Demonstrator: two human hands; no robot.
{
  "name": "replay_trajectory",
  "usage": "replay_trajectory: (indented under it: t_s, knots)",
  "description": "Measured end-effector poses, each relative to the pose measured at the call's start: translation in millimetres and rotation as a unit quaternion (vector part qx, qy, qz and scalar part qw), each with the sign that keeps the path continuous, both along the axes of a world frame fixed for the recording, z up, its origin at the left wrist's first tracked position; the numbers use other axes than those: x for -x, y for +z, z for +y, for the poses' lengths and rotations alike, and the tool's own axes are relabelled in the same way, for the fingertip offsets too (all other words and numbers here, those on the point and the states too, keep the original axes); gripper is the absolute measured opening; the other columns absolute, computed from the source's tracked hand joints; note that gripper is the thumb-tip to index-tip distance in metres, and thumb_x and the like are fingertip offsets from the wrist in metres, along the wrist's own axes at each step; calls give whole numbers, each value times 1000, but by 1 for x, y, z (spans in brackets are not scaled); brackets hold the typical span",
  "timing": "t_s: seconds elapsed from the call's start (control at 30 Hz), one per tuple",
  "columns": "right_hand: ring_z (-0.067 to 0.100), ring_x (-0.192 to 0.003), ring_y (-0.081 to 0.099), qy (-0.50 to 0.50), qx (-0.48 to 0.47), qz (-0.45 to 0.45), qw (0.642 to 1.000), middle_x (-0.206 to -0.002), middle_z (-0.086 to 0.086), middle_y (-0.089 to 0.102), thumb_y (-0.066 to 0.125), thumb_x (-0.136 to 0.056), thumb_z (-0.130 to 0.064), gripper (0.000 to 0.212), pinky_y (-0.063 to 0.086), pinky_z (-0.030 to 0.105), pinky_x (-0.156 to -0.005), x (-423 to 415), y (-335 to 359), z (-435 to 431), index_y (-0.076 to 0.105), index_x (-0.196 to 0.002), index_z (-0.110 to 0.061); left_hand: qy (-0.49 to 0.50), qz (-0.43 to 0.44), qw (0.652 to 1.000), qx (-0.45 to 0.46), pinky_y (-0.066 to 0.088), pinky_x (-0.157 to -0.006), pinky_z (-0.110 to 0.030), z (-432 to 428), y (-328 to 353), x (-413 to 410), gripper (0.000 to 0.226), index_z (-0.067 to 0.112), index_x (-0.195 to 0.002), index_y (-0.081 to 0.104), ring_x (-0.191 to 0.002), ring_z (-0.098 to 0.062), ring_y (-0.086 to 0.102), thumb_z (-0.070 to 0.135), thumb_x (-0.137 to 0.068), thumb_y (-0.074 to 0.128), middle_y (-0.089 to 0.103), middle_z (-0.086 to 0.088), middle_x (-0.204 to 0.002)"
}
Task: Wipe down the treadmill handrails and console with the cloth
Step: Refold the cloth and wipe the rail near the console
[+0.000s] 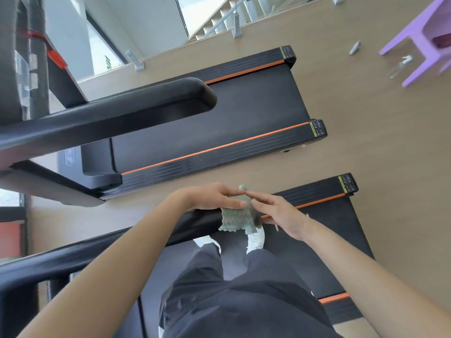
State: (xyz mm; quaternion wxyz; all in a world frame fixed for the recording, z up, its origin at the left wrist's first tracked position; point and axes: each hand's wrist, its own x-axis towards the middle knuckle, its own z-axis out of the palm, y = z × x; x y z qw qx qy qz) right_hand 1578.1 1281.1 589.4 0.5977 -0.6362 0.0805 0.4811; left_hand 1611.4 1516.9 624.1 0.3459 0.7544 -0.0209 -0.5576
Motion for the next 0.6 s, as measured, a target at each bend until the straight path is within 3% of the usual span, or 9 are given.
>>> replay_trajectory:
  t_s: [0.07,0.17,0.3,0.43,0.6]
  knots:
    - [6,-131,54,28,4,-21,999,-138,-11,62,58,-101,-31,41,42,26,-108,-5,6,6,56,-142,-31,-3,-6,1000,2,30,-116,-26,8,4,6,68,43,-152,42,-136,-2,46,66,-90,61,48,24,-146]
    - [2,-127,56,78,18,-30,996,-132,-14,65,59,-99,-36,41,39,28,-112,-14,11,15,58,-140,-30,-9,-10,1000,21,34,-110,-24,21,6,15,65,47,-152,39,-131,-4,51,65,-93,58,55,22,-143]
    - [-2,-117,62,199,63,-40,977,-125,-19,68,63,-96,-42,37,46,24,-104,-40,28,36,64,-133,-35,-6,-10,999,46,41,-108,-28,46,9,24,63,56,-149,37,-120,-4,57,67,-91,58,62,24,-131]
    - [-4,-114,61,383,125,-48,914,-126,-26,65,64,-91,-55,46,44,18,-100,-67,45,75,59,-136,-44,-28,-17,999,16,46,-105,-40,77,7,36,85,70,-144,25,-113,-12,61,98,-66,47,65,15,-132]
    - [4,-121,57,528,157,-48,833,-135,-23,60,59,-88,-67,59,39,31,-112,-75,43,139,49,-143,-48,-26,-16,999,-10,47,-104,-42,122,6,53,93,72,-144,23,-113,-14,60,102,-58,43,66,18,-127]
